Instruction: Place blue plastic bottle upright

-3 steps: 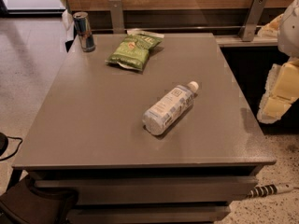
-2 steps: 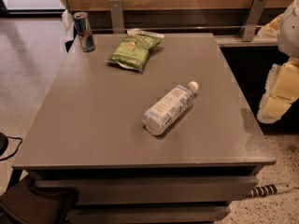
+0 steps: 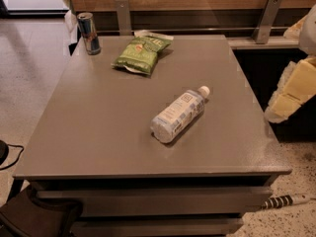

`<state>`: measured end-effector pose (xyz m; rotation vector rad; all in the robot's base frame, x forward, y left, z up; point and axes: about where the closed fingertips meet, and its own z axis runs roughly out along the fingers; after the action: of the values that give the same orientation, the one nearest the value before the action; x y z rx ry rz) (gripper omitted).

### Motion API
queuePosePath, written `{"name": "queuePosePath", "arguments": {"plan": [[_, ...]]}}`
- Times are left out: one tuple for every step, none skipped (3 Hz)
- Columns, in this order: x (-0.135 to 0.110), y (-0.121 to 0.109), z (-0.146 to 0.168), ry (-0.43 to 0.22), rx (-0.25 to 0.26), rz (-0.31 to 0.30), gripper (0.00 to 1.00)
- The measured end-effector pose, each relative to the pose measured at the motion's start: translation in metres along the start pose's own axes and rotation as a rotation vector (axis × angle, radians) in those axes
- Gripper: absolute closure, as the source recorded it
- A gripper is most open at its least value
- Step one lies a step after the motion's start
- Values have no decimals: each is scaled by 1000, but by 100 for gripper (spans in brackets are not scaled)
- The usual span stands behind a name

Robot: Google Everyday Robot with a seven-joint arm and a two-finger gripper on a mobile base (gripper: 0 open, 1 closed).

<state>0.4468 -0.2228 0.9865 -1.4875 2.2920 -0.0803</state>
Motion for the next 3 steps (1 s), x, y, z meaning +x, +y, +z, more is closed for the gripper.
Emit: {"name": "queuePosePath", "arguments": {"plan": [[-9,-15,-2,-2,-4,167,0],[-30,-27,-4,-7,-41,314,0],[-67,-40,12,18,-73,497,0]]}}
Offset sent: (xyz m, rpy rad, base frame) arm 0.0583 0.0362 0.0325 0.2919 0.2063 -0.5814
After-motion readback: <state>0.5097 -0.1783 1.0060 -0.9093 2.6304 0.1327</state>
